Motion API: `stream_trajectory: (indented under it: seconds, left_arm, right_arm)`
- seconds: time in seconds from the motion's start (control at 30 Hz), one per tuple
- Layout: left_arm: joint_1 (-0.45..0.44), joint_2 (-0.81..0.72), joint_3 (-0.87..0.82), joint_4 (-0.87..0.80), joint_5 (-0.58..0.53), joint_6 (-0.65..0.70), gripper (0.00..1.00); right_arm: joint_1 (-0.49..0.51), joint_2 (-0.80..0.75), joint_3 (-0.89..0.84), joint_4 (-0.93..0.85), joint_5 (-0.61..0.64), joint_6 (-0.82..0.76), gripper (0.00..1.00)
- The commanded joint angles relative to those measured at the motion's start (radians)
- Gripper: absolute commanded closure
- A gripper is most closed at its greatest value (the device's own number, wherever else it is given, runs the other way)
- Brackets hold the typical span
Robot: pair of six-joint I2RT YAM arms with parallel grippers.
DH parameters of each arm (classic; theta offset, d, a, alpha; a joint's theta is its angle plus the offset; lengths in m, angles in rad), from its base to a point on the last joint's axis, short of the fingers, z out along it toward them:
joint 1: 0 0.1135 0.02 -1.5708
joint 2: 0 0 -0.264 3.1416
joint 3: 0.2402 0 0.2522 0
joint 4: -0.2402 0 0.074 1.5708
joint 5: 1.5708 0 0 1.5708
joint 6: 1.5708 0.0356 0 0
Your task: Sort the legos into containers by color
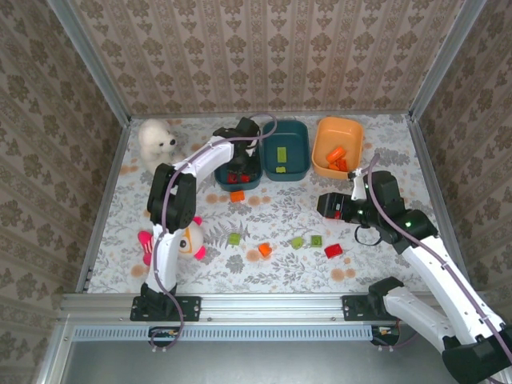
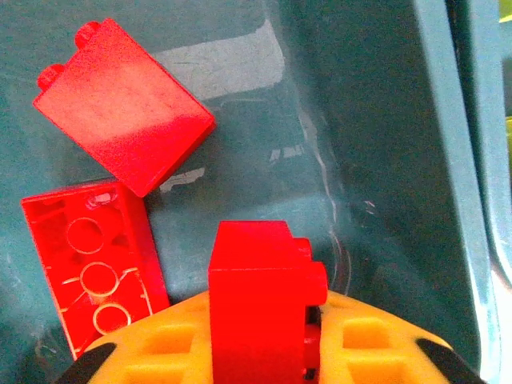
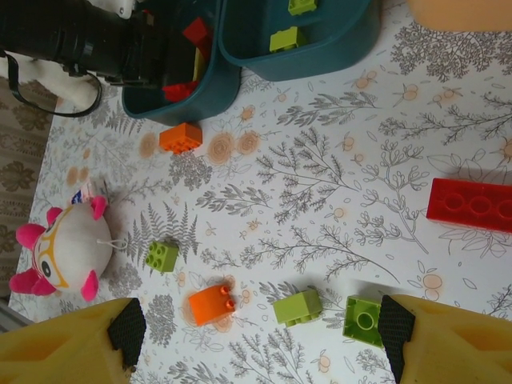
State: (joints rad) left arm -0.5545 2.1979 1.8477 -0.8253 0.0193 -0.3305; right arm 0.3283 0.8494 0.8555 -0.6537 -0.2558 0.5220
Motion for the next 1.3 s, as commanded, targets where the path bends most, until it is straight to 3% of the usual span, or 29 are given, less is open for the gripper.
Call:
stream_trajectory:
  seconds: [0.0,0.3,0.47,0.63,0.83,1.03,1.27]
  left_arm:
    - [0.005,0.006,0.031,-0.033,0.021,0.016,0.68]
    - [0.005,-0.118,0.010,-0.032,0.026,-0.018,0.52]
    - [0.011,-0.250,-0.049,-0.021,0.010,-0.070,0.50]
    - [0.039,-0.469,-0.257,0.040,0.000,-0.172,0.49]
    - [0.051,-0.691,-0.511,0.059,0.020,-0.242,0.48]
    - [0.051,-0.822,-0.662,0.045,0.024,-0.272,0.48]
    - [0.043,-0.833,-0.665,0.051,0.041,-0.283,0.48]
  right_arm:
    - [0.010,0.029,0.009,-0.008,-0.014,-0.044,0.21]
    - [0.137,0.121,0.046,-0.049,0.109,-0.166,0.23]
    - [0.334,0.237,0.106,-0.051,0.213,-0.257,0.24]
    - [0.483,0.403,0.158,-0.006,0.259,-0.282,0.24]
    - [0.425,0.421,0.109,-0.115,0.432,-0.103,0.22]
    - [0.303,0.392,0.008,-0.183,0.308,0.018,0.24]
    - [0.215,0.517,0.029,-0.193,0.204,0.122,0.26]
